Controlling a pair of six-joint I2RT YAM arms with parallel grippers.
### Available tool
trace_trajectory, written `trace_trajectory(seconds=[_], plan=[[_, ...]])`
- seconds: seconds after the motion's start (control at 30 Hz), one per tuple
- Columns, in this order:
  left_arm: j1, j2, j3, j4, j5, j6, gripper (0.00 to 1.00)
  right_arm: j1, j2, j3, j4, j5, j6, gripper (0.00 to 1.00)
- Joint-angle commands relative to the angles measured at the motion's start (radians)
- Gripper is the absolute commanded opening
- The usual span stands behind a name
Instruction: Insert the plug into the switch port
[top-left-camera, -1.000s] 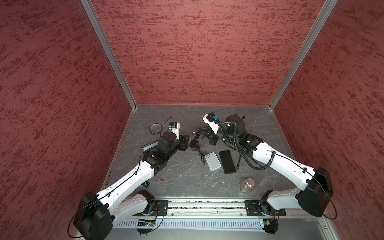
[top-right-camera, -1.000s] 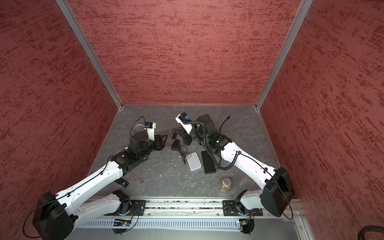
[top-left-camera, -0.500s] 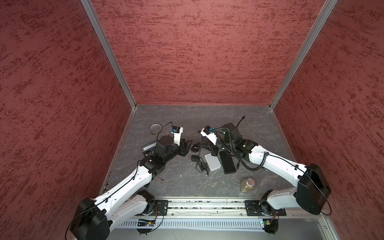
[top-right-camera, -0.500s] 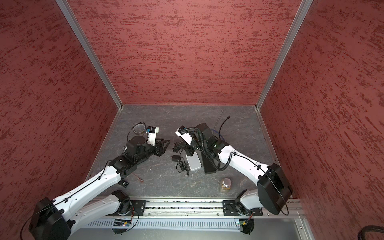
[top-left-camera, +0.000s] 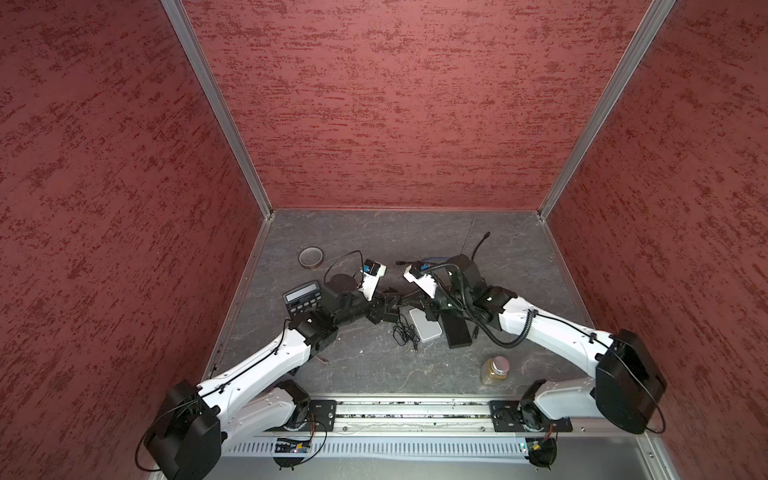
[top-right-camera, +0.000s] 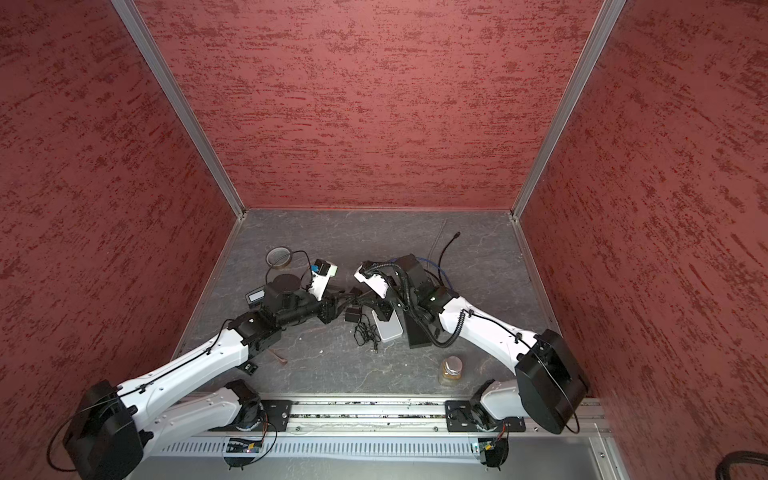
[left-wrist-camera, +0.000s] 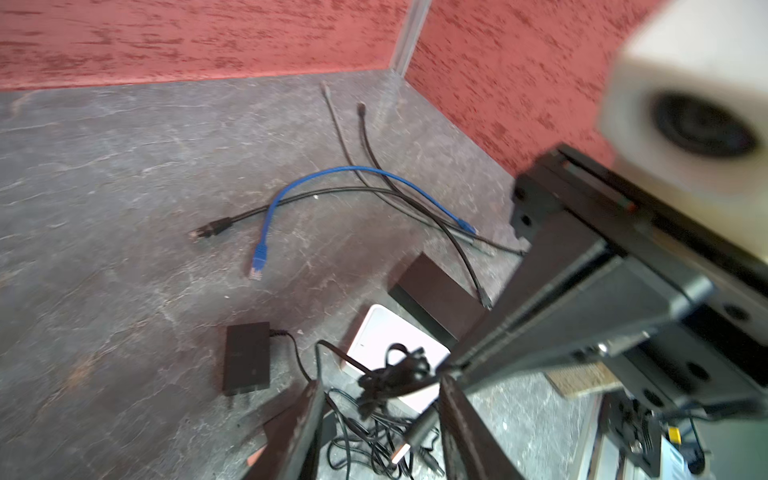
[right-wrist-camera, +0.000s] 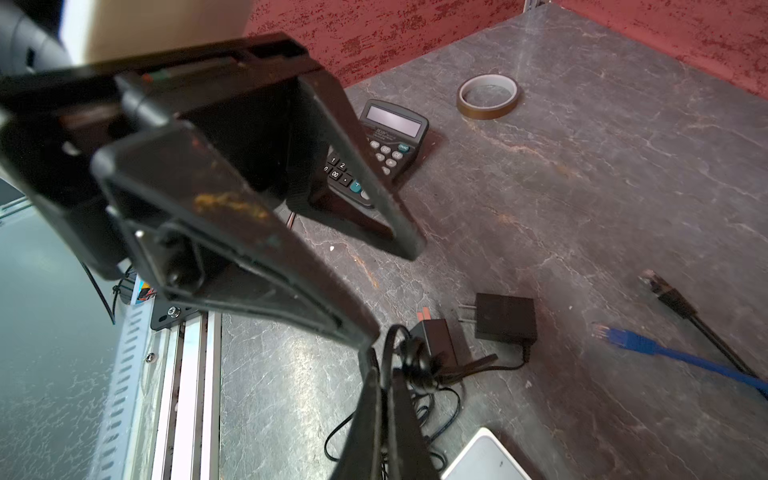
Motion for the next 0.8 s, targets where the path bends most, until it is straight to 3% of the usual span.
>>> trace_trajectory(seconds=[0.0, 0.23, 0.47, 0.77], plan=[[-0.031, -0.011, -0.023, -0.008, -0.017, 0.099, 0.45, 0.002, -0.023, -0.007, 0.004, 0.003, -0.004, 0.0], [-0.065, -0.036, -0.065, 0.052, -0.099, 0.219, 0.39, 0.002, -0.024, -0.011, 0.002, -0.004, -0.009, 0.0], [-0.067, -0.014, -0.059, 0.077, -0.149, 0.257, 0.36, 0.002, -0.025, -0.011, -0.005, -0.014, -0.016, 0.0], [-0.073, 0.02, -0.034, 0.084, -0.101, 0.285, 0.36, 0.002, -0.019, -0.008, 0.0, -0.02, -0.015, 0.0]])
